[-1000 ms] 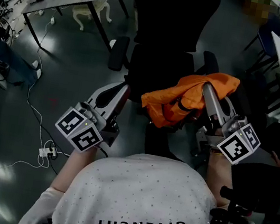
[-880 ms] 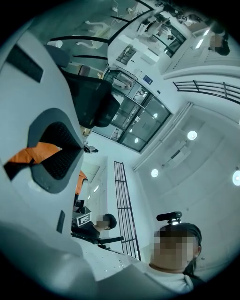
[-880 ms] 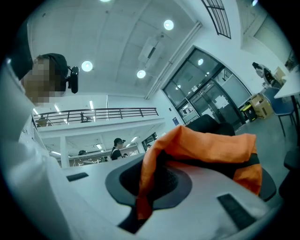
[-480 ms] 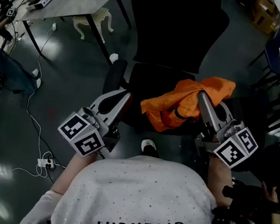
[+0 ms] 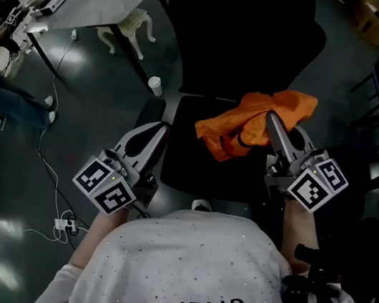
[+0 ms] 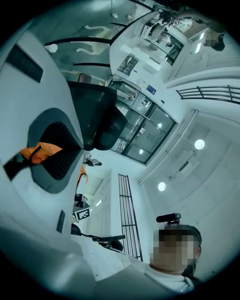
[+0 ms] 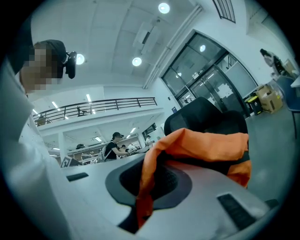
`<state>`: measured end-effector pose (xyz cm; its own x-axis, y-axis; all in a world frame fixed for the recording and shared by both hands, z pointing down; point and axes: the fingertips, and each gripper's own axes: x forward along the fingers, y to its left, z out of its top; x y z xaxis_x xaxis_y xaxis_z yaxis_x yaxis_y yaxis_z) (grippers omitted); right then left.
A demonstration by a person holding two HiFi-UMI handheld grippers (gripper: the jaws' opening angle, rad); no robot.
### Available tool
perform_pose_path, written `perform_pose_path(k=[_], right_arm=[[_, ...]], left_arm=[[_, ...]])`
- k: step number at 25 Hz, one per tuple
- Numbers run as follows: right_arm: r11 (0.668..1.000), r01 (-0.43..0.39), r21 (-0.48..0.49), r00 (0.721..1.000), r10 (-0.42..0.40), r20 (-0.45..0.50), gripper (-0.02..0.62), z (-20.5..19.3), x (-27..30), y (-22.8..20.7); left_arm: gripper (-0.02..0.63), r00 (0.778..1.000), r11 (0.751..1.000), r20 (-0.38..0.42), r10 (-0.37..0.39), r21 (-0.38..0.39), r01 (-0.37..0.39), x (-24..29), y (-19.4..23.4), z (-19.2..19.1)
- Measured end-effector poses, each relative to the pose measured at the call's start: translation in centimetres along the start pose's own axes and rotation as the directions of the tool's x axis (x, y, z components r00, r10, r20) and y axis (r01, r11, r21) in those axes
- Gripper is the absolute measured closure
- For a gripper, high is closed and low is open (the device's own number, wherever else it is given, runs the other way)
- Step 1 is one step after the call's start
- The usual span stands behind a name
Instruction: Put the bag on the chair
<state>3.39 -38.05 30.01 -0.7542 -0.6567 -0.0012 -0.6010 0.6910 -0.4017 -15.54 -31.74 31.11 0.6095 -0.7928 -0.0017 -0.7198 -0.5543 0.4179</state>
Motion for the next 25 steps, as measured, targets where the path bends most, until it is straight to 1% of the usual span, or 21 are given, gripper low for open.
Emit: perform_pose_path(k=[4, 9, 12, 15, 17, 19, 25], right_arm=[[0.999, 0.021, 0.042, 0.999, -0.019, -0.030, 0.584, -0.6, 2.5, -3.7], [0.995, 0.061, 0.077, 0.995, -0.055, -0.078, 0.584, -3.3, 4.4, -7.2], [0.991, 0.082, 0.102, 0.992, -0.071, -0.107, 0.584, -5.5, 5.6, -8.9], [0.989, 0.097, 0.116, 0.985, -0.079, -0.152, 0.584, -7.7, 6.3, -10.2], [0.988, 0.111, 0.112, 0.976, -0.087, -0.199, 0.584, -9.5, 6.1, -10.8], [0.985, 0.126, 0.119, 0.966, -0.095, -0.240, 0.584, -11.2, 6.0, -11.4], [0.969, 0.195, 0.150, 0.936, -0.139, -0.322, 0.584, -15.5, 5.0, -13.4]], left_arm=[[0.606, 1.000, 0.999, -0.008, 0.026, -0.018, -0.027, 2.4, 1.9, 0.5], [0.606, 0.999, 0.997, -0.006, 0.045, -0.068, -0.045, 3.7, 3.9, 0.2], [0.606, 0.998, 0.996, -0.029, 0.046, -0.080, -0.049, 4.3, 5.1, -0.5], [0.606, 0.995, 0.996, -0.084, 0.053, -0.063, -0.058, 5.1, 5.5, -2.0], [0.606, 0.990, 0.998, -0.130, 0.058, -0.029, -0.063, 5.5, 5.0, -3.1], [0.606, 0.985, 0.998, -0.158, 0.063, -0.001, -0.064, 5.8, 4.8, -3.8], [0.606, 0.983, 0.997, -0.169, 0.076, -0.012, -0.079, 5.5, 5.3, -4.3]])
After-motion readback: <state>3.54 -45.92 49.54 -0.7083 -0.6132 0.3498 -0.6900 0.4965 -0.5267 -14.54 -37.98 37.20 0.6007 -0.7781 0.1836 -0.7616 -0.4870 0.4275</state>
